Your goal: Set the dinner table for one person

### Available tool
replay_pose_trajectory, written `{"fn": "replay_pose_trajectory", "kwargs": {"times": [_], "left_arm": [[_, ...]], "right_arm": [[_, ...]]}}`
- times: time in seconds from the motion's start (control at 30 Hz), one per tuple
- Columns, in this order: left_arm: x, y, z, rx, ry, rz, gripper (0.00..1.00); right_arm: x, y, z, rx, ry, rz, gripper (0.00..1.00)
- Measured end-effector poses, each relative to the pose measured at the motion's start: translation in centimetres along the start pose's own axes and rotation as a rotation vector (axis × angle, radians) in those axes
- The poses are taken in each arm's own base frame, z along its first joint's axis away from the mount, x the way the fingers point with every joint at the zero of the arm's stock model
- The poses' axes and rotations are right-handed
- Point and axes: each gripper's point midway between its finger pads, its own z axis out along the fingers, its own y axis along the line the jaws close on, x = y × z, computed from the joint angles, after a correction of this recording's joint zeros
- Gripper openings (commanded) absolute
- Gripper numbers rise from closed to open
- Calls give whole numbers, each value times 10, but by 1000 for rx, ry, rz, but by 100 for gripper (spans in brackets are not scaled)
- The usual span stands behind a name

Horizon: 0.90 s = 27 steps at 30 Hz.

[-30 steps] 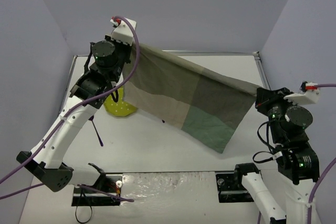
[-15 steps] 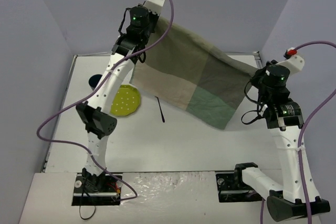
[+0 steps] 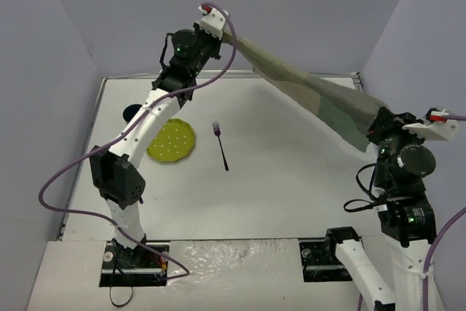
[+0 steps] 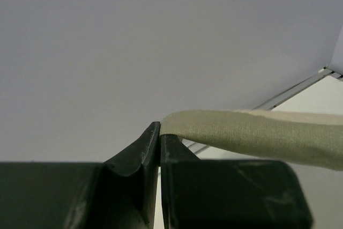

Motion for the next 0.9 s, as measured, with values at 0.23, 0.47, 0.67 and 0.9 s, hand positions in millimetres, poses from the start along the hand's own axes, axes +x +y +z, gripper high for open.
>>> {"fn": "replay_pose_trajectory", "kwargs": {"times": [0.23, 0.47, 0.67, 0.9], "left_arm": [[189, -41, -38, 62, 256, -9, 0], [321, -59, -118, 47, 578, -9, 0], [239, -23, -90, -61, 402, 2, 0], [185, -3, -76, -116, 285, -3, 0]], "right_arm": [[156, -22, -18, -57, 352, 35, 0], [215, -29, -46, -88, 548, 73, 0], [208, -13, -46, -140, 571, 103, 0], [207, -5, -46, -167, 593, 116, 0]]}}
